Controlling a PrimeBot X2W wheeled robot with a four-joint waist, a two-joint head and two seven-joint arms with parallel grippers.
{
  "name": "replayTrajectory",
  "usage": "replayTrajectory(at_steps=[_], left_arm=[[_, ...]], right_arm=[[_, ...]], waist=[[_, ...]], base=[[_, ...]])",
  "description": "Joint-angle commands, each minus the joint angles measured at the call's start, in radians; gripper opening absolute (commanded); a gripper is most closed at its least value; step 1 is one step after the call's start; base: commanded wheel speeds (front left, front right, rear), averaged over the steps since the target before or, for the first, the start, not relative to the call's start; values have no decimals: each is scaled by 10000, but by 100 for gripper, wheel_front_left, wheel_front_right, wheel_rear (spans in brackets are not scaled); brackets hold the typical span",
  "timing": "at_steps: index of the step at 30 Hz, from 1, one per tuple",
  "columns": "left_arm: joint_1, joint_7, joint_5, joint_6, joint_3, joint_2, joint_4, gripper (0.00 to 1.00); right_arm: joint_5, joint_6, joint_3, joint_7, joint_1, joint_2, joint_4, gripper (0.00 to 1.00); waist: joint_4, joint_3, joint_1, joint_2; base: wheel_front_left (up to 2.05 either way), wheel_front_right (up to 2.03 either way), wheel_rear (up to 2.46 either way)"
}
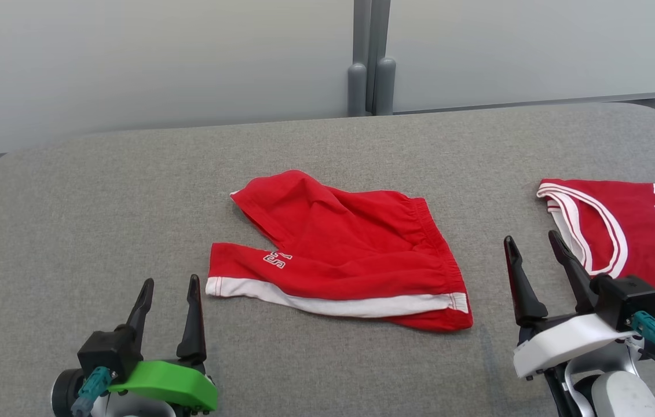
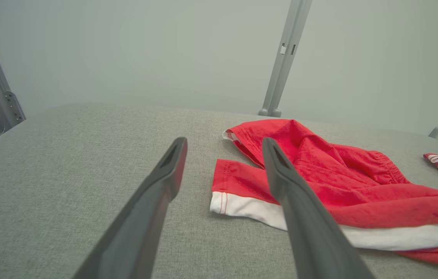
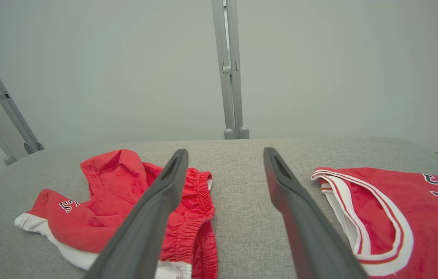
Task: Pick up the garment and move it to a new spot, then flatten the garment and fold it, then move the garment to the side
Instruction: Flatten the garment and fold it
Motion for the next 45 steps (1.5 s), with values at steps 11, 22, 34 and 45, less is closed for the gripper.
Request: replayTrajectory(at_steps=[11, 22, 34, 45], left_arm=[[414, -24, 294, 138, 275, 33, -318, 100], [427, -24, 282, 60, 276, -4, -203, 100], [292, 11, 224, 73, 175, 40, -123, 100], [77, 22, 241, 7, 33, -1, -20, 100]], right_arm=[[-105, 0, 181, -11, 178, 55, 167, 100], [14, 0, 227, -21, 123, 59, 222, 100], [-271, 0, 467, 526, 262, -15, 645, 100], [-249, 0, 1233, 693, -206, -573, 2262, 100]], waist=[[-74, -75, 0, 106], [-44, -46, 0, 106], [0, 116, 0, 106], [231, 491, 0, 106]], base=[[0, 0, 0], [0, 0, 0], [0, 0, 0], [0, 0, 0]])
